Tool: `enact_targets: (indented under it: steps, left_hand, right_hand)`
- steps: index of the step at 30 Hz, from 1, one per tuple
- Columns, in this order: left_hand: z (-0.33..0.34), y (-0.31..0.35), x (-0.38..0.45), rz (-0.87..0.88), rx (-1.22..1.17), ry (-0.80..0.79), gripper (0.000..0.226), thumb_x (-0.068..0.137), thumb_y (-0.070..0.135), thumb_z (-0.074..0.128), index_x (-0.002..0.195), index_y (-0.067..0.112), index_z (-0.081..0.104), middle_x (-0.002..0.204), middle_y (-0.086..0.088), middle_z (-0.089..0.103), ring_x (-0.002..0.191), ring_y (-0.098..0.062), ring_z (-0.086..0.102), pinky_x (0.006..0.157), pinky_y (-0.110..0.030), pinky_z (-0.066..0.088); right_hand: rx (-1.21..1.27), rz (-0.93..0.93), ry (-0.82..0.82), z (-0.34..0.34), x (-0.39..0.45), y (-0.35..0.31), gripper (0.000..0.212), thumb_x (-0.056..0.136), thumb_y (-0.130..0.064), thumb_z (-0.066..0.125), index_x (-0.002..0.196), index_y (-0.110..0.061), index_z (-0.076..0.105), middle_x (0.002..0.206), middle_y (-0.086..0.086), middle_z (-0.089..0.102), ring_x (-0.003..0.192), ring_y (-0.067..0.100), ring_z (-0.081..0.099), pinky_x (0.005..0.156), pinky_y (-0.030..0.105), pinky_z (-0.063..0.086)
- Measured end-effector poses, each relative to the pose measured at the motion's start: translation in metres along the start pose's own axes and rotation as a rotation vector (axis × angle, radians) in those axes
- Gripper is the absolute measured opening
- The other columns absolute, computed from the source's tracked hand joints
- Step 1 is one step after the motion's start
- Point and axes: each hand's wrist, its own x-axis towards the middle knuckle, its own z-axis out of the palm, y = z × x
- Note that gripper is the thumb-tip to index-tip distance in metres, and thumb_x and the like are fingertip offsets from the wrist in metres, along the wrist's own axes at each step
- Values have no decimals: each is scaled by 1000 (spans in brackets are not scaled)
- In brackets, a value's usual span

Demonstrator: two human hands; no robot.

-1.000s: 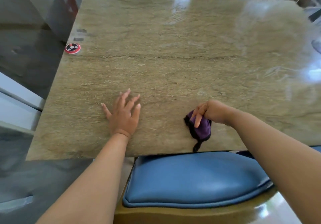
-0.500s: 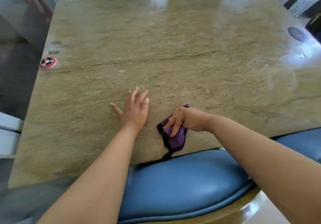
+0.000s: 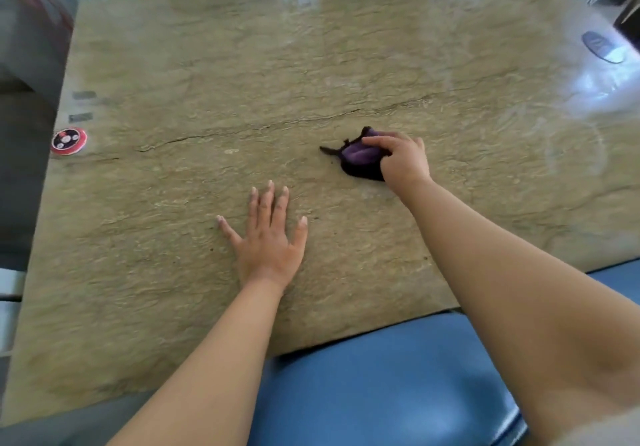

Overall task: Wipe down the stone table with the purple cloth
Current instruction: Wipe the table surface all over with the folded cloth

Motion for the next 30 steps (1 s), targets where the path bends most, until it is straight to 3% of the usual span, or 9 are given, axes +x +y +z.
enact_targets:
  steps: [2, 5, 10, 17, 20, 22, 26, 30]
  left_hand:
    - [1, 0, 1, 4, 10, -2, 68, 90, 64, -1, 152, 36, -2, 159, 16, -16, 145, -8, -22, 110, -67, -11]
    - [2, 0, 2, 5, 29, 3, 71, 88, 65, -3, 152, 35, -4, 159, 15, -17, 145, -9, -23, 110, -65, -14]
    - [5, 0, 3, 19, 28, 20, 72, 87, 66, -4, 153, 34, -4, 160, 14, -16, 145, -9, -21, 111, -64, -12]
    - [3, 1, 2, 26, -107, 101, 73, 91, 60, 2, 154, 25, -4, 162, 11, -3, 148, -7, -6, 114, -61, -9]
    - [3, 1, 4, 30, -61, 84, 74, 89, 60, -1, 154, 25, -6, 162, 10, -4, 148, -8, -8, 115, -60, -10]
    - [4, 1, 6, 35, -36, 69, 74, 88, 61, -4, 154, 26, -5, 162, 11, -6, 148, -8, -10, 114, -61, -10]
    - [4, 0, 7, 60, -22, 38, 74, 88, 62, -5, 154, 29, -1, 162, 10, -9, 147, -10, -13, 113, -63, -10]
    - [2, -1, 7, 71, -24, 31, 74, 87, 63, -3, 154, 31, 7, 162, 7, -6, 148, -12, -11, 112, -64, -10]
  right_hand:
    - [-247, 43, 25, 13, 9, 11, 68, 80, 2, 37, 136, -34, 50, 154, -9, 29, 142, 20, 18, 117, 30, 11]
    - [-333, 47, 76, 34, 22, 13, 65, 86, -7, 37, 146, -31, 33, 160, -4, 14, 148, 18, 1, 117, 38, -8]
    - [-297, -21, -54, 48, 49, -13, 63, 89, -11, 40, 148, -31, 30, 160, -5, 12, 147, 15, 6, 119, 39, -4]
    - [-141, -478, -380, 65, 3, -16, 61, 77, 7, 46, 122, -30, 64, 142, -11, 49, 136, 11, 32, 115, 33, 15]
    - [-2, -395, -521, 48, -25, -1, 58, 74, 17, 43, 109, -18, 73, 130, -7, 60, 127, -2, 37, 110, 11, 12]
    - [42, -285, -595, 26, -44, 12, 57, 72, 20, 43, 101, -16, 76, 123, -9, 64, 117, -10, 42, 106, 5, 17]
    - [56, -33, -664, -25, -82, 44, 61, 69, 22, 39, 83, -21, 80, 108, -19, 69, 110, -14, 47, 97, 3, 27]
    - [-85, 121, -732, -66, -101, 49, 56, 68, 21, 35, 71, -13, 79, 95, -11, 74, 99, -7, 58, 84, 8, 39]
